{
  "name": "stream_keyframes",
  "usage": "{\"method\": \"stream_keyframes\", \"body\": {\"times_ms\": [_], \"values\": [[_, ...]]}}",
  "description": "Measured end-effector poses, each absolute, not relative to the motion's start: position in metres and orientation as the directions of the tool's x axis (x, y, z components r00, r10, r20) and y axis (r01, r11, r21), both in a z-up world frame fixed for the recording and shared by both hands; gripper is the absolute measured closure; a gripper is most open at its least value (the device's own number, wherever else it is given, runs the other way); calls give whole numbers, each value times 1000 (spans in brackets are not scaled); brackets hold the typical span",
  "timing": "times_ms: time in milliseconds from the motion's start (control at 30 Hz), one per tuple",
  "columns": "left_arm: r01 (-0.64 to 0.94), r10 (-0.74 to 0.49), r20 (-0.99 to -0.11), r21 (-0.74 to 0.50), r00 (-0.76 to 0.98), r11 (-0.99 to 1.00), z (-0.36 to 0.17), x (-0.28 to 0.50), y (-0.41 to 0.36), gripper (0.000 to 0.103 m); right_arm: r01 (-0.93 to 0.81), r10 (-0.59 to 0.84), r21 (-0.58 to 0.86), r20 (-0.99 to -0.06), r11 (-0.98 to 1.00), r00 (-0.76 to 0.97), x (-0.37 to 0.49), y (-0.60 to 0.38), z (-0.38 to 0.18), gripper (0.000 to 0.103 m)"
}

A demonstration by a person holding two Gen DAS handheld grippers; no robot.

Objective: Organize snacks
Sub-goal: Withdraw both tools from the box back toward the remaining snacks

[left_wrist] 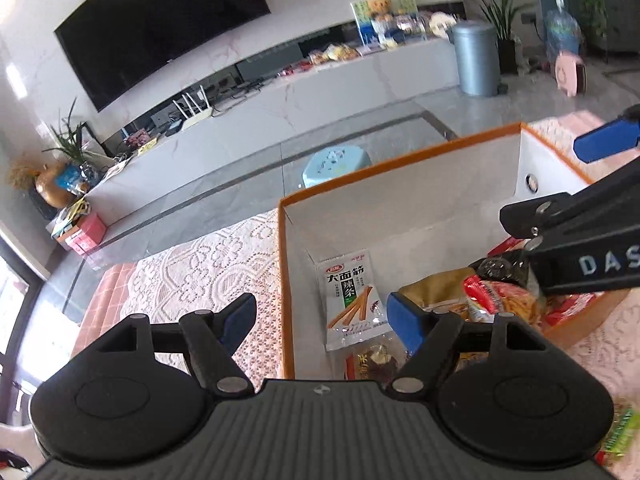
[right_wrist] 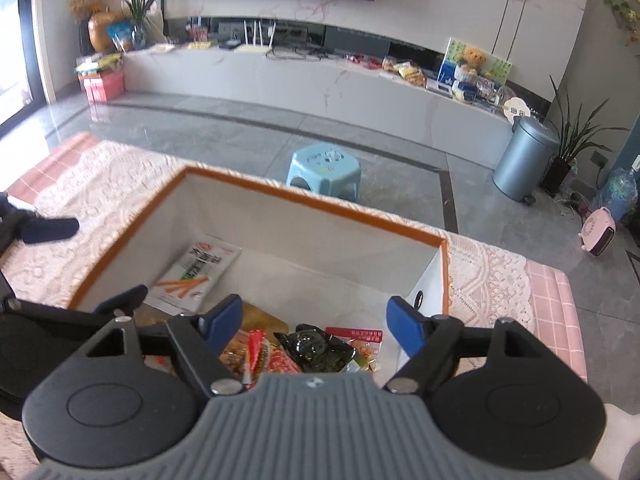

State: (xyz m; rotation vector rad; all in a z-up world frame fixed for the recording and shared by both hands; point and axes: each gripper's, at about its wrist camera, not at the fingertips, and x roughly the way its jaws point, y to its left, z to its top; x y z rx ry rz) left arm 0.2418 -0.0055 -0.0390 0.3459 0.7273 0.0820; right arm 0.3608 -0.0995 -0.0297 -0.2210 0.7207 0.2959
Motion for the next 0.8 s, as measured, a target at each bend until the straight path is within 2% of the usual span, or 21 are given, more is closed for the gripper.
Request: {"method": "stream_keyframes", "body": {"times_ms": [233,300,400,600,800], "values": [[23,165,-592,298,789,954,-28,206,2,16,-328,235,-45,-607,944,759,312,-121,-9,26],[20,157,-568,293,808,956,-25,194,2,16,-321,255,-13,-579,947,774,294,-130,-7,18],[26,139,-535,288,833,957,-23,173,1,16,-331,294,27,-534,943,793,263,-142,-8,18],[58,69,-504,232,861,971,-17,136,-4,16,-302,313,98,-446,948,839,201,-163,-28,18],[95,-3,-486,165,874,982,-20,108,-4,16,-261,289,124,-416,957,862,150,-171,-56,18]]}}
